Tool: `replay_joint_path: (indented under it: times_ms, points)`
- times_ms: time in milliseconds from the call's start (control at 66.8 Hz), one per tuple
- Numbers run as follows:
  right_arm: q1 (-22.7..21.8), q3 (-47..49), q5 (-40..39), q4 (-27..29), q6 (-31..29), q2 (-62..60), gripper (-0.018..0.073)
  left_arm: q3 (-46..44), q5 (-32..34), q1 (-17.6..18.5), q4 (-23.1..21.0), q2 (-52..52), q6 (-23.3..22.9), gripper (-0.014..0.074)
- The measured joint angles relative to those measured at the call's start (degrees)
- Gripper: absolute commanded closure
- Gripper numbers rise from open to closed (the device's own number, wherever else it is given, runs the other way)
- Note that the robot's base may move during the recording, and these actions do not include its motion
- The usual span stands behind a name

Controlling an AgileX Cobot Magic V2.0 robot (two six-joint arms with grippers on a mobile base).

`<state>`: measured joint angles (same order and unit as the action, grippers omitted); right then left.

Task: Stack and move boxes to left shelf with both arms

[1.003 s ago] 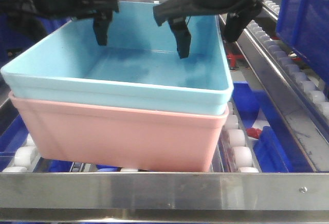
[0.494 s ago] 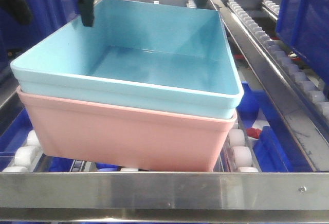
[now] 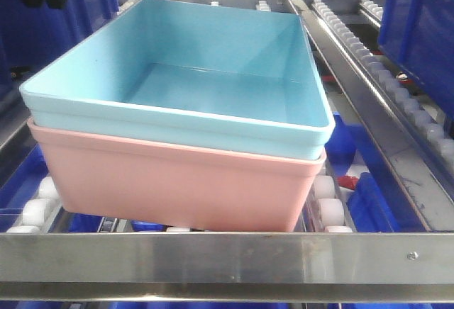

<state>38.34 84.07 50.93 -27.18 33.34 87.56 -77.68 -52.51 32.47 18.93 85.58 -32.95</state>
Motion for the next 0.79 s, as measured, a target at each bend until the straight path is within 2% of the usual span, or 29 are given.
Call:
replay_joint_path:
  times_ms: [180, 285, 434, 644, 794]
  points:
    - [0.00, -9.58, -6.33, 0.00, 0.00, -4.90, 0.0509, 7.88, 6.65, 0.74, -2.25, -7.15, 1.50, 0.0582]
    - [0.00, -15.58, -11.21, -0.70, 0.00, -9.99, 0.0509, 12.65, 9.15, 2.65, -2.39, -13.74, 2.29, 0.0582]
    - [0.00, -23.54, -17.89, -2.12, 0.00, -19.41, 0.0509, 18.10, 11.75, 8.95, -2.39, -23.37, 4.91, 0.0583]
    - [0.00, -37.10, -25.33, -3.14, 0.00, -37.47, 0.0509, 28.25, 15.33, 20.87, -0.68, -36.67, 5.92, 0.0584]
    - [0.00, -47.39, -26.60, -3.25, 0.00, -50.78, 0.0509, 36.20, 18.92, 25.91, 0.15, -44.42, 6.01, 0.0586]
